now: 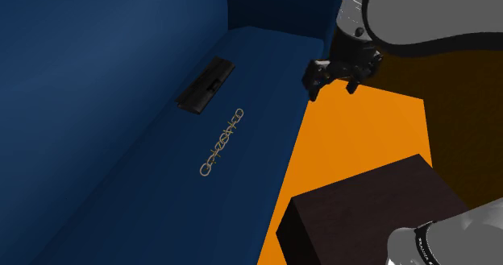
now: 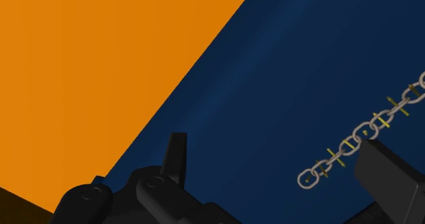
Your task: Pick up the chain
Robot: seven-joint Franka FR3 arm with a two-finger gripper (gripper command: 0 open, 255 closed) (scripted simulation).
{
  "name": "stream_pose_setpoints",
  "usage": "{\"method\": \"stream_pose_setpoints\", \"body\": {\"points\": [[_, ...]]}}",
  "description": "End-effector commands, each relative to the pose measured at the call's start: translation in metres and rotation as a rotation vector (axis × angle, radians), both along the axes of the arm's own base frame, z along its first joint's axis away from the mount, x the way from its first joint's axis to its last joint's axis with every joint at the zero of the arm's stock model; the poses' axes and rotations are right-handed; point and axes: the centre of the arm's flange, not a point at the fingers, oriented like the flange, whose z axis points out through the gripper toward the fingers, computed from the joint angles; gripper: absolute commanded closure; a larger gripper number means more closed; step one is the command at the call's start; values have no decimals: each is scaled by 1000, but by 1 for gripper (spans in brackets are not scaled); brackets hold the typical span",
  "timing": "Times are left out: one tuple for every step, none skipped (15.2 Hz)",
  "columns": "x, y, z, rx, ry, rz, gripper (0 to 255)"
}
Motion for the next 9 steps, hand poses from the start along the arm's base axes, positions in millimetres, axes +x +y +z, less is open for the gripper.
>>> {"method": "stream_pose_setpoints", "body": {"points": [[6,23,-18,-5,0,-36,0],[9,33,-26,-8,1,-52,0],[13,44,-34,-11,1,-68,0],[16,54,-42,-14,2,-85,0],[20,64,-51,-17,3,-101,0],[24,75,-59,-21,3,-117,0],[28,85,-67,-24,4,-134,0],[32,95,-76,-27,5,-150,0],[37,104,-84,-30,6,-166,0]]}}
